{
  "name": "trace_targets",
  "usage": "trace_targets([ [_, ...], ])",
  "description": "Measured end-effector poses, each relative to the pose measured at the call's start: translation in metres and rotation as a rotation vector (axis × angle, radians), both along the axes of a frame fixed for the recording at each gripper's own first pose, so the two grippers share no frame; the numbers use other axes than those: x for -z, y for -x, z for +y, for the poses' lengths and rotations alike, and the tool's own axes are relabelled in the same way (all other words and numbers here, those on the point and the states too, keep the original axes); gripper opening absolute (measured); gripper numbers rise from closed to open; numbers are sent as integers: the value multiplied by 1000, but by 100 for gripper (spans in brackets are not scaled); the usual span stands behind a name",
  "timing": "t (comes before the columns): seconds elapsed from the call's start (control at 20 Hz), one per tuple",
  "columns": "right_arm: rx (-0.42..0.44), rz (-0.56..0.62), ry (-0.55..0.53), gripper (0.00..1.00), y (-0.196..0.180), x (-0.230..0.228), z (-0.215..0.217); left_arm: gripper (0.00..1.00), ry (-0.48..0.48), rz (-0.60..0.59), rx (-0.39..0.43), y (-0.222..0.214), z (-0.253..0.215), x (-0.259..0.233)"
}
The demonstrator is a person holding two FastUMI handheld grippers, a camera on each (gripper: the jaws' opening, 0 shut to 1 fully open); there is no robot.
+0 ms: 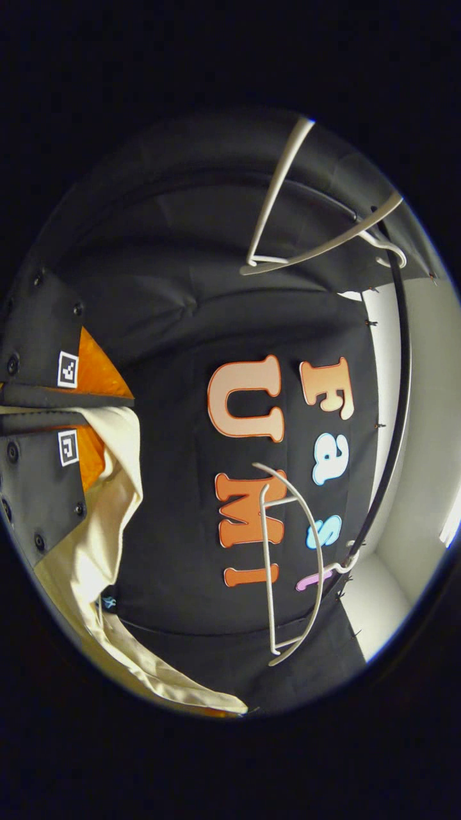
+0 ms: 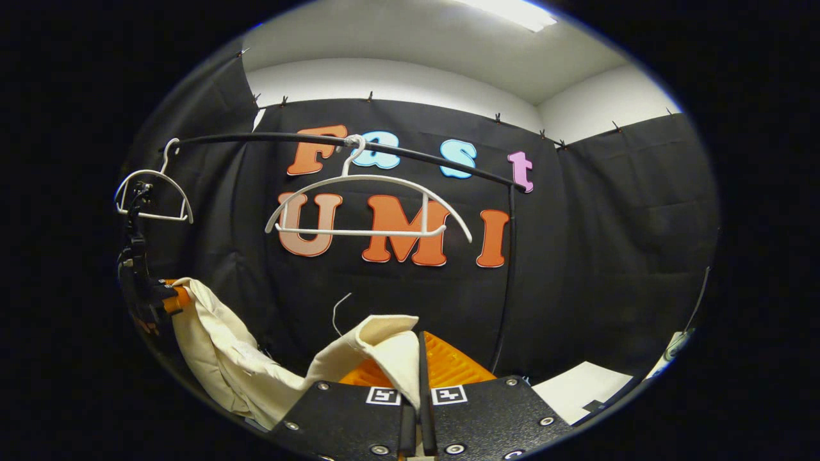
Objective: Grasp the clothes on the hanger with both hands and then place them into the laundry hamper below.
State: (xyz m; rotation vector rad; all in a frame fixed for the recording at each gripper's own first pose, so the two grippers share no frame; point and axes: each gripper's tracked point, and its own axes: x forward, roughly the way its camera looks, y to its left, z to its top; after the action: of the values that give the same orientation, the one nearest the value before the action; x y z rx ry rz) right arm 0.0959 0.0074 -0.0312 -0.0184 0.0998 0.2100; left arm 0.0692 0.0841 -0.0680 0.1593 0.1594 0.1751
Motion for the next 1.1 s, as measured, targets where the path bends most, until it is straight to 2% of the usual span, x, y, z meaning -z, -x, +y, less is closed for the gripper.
trace_targets([
  [0.15,-26,39,-40,3,12,12,21,10,94,44,43,12,-29,16],
  [0.2,-39,59,-52,10,15,20,30,10,108,70,60,16,-38,25],
  [0.25,-50,79,-58,10,18,30,39,10,119,94,67,20,-45,36],
  [0.4,-78,161,-33,10,18,66,54,10,174,222,95,30,-68,82],
  [0.6,-124,276,-42,10,29,125,83,10,276,391,178,38,-106,141],
  [0.7,-140,334,-53,10,34,148,93,10,275,457,203,39,-114,165],
  [0.85,-132,403,-35,11,35,178,92,11,248,524,194,43,-115,194],
  [1.1,-91,507,-48,11,30,225,85,11,252,604,185,43,-117,230],
])
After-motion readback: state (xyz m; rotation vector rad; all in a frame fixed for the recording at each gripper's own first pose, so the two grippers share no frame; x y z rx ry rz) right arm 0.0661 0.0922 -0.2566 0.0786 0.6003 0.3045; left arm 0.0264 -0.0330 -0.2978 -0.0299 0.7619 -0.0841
